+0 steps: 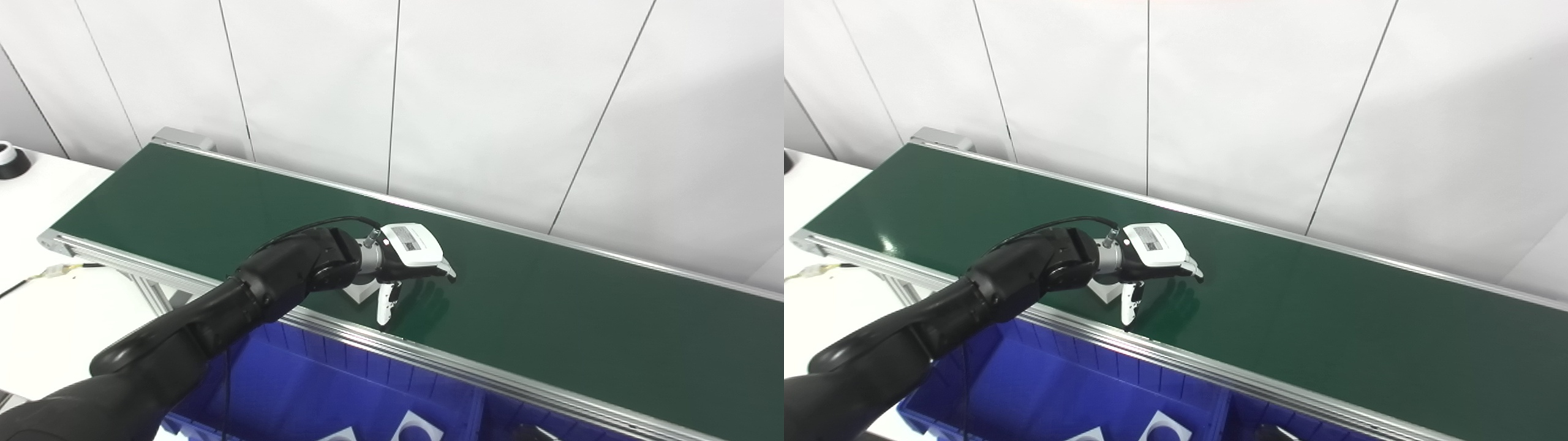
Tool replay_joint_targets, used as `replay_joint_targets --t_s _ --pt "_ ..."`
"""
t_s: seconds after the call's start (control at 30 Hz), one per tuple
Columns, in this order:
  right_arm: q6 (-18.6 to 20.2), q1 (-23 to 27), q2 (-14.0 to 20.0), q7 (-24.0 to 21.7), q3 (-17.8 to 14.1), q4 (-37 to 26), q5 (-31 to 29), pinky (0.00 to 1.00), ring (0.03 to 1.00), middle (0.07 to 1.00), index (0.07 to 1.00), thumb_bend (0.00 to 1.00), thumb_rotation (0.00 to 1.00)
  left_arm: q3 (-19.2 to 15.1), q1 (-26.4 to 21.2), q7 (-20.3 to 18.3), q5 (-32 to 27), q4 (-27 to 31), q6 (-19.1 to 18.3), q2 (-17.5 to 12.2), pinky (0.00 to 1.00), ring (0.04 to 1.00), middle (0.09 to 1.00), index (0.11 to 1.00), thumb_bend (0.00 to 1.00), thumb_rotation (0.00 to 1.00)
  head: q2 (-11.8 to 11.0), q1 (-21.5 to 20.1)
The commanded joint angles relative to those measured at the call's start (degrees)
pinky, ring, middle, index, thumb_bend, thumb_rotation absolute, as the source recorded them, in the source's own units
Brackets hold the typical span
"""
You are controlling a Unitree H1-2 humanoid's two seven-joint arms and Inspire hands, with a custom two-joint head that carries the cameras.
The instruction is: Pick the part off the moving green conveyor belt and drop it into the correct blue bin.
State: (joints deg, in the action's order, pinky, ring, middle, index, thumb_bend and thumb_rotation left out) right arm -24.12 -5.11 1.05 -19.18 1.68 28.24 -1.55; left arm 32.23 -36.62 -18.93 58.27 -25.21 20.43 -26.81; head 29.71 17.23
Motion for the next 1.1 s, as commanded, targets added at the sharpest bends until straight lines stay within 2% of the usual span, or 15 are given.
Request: replay_joint_targets --t_s 0.0,0.37,0.53,0.87,1.07 --pt "-2.8 0.2 -0.3 -0.5 0.0 -1.4 -0.7 0.65 0.709 0.743 0.725 0.92 0.25 -0.4 -3.6 1.6 0.2 -0.1 -0.3 -0.8 0.85 0.882 0.886 0.87 1.0 0.24 0.0 0.1" --pt "-2.8 0.4 -0.2 -0.3 0.1 -0.8 -0.5 0.65 0.712 0.743 0.727 0.92 0.26 -0.7 -4.7 1.1 -1.7 -1.5 0.5 -1.3 0.84 0.87 0.872 0.864 1.0 0.25 -0.1 0.1" --pt "-2.8 0.6 -0.2 -0.3 0.2 -0.5 -0.4 0.64 0.708 0.742 0.727 0.92 0.26 -0.7 -5.2 -0.4 -2.6 -1.7 0.4 -1.8 0.84 0.872 0.873 0.867 1.0 0.25 -0.3 0.2" --pt "-2.8 0.0 -0.4 -0.9 -0.1 -1.3 -1.1 0.64 0.708 0.742 0.726 0.93 0.24 -0.4 -4.9 1.5 -1.7 -3.0 0.2 -2.0 0.82 0.848 0.848 0.842 1.0 0.19 0.2 0.0" --pt "-2.8 -0.2 -0.2 -0.4 0.4 -1.8 -0.5 0.64 0.71 0.745 0.727 0.92 0.26 -0.3 -4.7 1.1 -1.9 -3.4 0.3 -2.2 0.83 0.853 0.851 0.847 1.0 0.21 0.4 -0.1"
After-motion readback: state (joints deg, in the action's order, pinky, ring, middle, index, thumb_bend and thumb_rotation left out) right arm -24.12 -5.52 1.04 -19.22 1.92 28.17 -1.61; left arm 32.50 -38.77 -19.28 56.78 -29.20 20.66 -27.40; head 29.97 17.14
